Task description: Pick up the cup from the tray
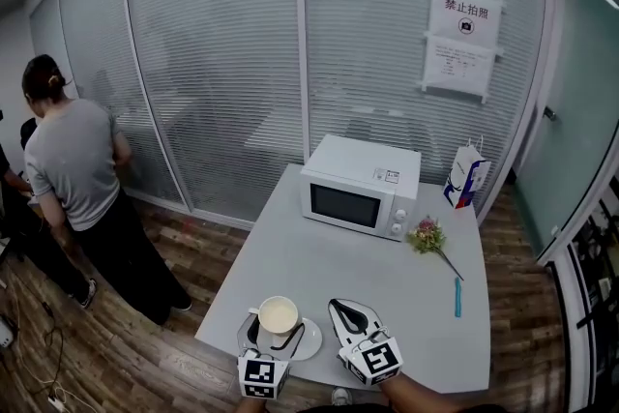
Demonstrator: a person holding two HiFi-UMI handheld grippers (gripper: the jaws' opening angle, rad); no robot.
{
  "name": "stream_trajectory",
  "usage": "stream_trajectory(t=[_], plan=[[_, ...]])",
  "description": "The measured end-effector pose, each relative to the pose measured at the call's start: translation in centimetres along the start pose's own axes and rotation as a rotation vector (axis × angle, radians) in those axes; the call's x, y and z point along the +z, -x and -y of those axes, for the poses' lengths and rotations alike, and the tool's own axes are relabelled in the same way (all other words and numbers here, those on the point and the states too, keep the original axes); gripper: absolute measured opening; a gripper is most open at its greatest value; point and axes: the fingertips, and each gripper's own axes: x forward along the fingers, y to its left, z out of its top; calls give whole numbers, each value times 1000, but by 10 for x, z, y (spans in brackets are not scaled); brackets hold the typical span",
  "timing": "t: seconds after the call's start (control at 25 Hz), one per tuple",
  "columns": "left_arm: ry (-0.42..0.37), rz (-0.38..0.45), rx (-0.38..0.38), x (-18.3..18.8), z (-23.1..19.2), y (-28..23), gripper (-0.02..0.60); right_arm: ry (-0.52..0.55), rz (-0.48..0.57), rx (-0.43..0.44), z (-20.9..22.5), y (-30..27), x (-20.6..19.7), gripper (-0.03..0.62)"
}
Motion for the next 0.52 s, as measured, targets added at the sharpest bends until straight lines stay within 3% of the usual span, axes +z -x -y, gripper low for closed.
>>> stream_trajectory(t=[0.52], plan=[[10, -3, 2, -2, 4, -1, 402, 27, -18, 8, 4, 2, -6, 5]])
